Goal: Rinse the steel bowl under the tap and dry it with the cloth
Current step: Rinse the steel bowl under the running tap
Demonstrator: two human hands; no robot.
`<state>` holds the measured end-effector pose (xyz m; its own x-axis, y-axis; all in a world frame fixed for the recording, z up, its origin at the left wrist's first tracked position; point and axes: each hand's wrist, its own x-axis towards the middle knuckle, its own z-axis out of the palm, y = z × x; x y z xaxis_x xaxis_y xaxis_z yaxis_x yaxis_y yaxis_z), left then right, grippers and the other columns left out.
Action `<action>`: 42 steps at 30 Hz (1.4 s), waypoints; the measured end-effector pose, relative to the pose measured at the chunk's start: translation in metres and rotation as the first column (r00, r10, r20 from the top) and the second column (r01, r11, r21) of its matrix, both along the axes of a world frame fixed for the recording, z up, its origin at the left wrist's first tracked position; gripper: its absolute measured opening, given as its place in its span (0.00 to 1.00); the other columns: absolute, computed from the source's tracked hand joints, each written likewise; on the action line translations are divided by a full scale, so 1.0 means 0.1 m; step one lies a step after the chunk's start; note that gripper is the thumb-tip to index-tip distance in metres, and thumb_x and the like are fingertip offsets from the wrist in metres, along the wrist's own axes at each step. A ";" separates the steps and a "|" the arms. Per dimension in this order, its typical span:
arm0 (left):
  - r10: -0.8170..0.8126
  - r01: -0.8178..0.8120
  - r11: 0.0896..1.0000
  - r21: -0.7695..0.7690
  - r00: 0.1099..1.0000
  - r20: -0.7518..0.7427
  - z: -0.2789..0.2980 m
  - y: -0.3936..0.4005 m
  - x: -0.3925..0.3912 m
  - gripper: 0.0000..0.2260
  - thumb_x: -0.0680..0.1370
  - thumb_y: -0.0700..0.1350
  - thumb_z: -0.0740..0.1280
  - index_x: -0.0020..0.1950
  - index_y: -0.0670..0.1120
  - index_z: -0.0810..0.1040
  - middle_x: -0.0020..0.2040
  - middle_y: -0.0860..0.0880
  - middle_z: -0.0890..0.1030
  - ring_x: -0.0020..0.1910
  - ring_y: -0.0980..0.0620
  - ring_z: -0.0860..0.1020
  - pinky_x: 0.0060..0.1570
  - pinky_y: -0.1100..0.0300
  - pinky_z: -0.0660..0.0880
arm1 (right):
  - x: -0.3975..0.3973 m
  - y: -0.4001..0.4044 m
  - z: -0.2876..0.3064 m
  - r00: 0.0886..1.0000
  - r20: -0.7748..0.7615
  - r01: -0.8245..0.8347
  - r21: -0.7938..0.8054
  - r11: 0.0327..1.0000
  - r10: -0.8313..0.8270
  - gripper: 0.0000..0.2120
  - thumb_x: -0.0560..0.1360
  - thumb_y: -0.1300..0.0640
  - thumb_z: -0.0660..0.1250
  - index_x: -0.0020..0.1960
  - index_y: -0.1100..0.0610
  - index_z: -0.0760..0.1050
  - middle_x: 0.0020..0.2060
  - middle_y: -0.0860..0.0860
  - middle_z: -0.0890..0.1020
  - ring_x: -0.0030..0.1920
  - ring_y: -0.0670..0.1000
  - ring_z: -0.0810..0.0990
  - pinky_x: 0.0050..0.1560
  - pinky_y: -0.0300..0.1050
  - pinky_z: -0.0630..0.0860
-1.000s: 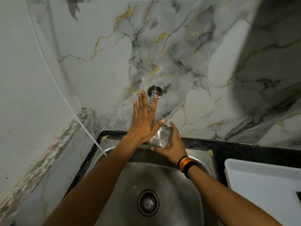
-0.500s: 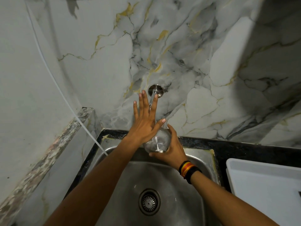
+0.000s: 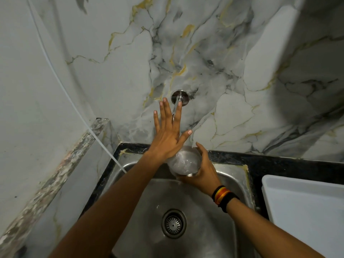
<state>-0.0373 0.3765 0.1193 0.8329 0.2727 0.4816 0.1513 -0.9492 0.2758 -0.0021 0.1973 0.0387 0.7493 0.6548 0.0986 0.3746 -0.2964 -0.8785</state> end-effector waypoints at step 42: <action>0.337 -0.273 0.868 0.415 0.937 -0.089 0.10 -0.38 -0.01 0.46 0.85 0.60 0.61 0.87 0.48 0.31 0.86 0.35 0.34 0.87 0.35 0.37 0.79 0.33 0.32 | 0.01 -1.06 0.60 0.517 0.684 0.000 -0.601 0.799 0.514 0.53 0.63 0.50 0.82 0.82 0.56 0.60 0.80 0.59 0.63 0.79 0.63 0.61 0.72 0.63 0.71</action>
<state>-0.0382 0.3387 0.1297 0.8109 0.3416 0.4752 0.4604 -0.8736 -0.1576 -0.0013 0.0915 0.0983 0.3036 0.9393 0.1598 0.9455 -0.3177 0.0713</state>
